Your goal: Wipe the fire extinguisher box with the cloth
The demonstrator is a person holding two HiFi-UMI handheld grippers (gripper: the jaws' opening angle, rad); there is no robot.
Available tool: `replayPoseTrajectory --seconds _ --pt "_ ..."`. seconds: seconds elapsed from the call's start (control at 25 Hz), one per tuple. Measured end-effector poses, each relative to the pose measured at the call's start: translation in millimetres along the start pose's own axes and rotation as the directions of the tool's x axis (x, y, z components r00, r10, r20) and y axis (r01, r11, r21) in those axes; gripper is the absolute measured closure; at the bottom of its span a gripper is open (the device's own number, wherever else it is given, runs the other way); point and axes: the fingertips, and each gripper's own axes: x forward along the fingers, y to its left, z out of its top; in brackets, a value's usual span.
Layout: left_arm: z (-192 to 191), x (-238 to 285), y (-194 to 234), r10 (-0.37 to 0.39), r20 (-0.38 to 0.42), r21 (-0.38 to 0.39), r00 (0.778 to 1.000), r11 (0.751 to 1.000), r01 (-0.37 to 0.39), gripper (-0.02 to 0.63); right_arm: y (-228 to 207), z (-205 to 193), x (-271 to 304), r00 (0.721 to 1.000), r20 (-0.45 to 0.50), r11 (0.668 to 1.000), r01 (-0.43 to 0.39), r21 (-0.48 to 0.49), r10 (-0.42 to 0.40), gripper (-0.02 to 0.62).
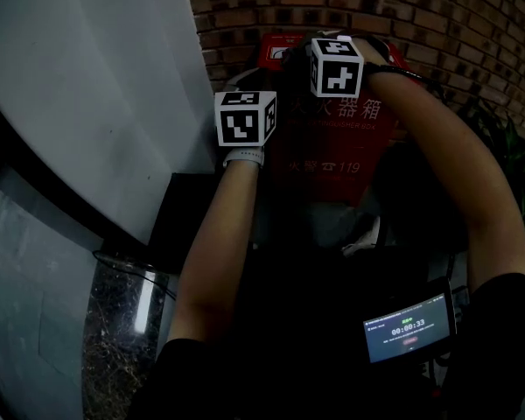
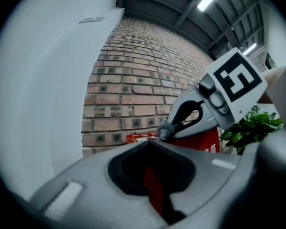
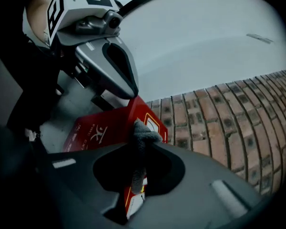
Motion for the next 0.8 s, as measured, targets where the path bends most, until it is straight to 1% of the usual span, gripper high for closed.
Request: replayPoseTrajectory --seconds 0.16,0.52,0.8 --pt "2 7 -20 -0.007 -0.002 0.014 1.0 1.0 0.007 0.606 8 -39 -15 0.998 -0.055 1.0 -0.005 0.002 0.005 0.565" --pt "2 26 -77 -0.06 -0.029 0.034 0.998 0.998 0.061 0.606 21 -123 -45 0.99 -0.143 0.999 0.022 0.031 -0.017 0.565" --pt "18 30 -74 -0.007 0.01 0.065 1.0 0.998 0.006 0.606 23 -164 -59 0.98 -0.196 0.998 0.047 0.04 -0.039 0.565"
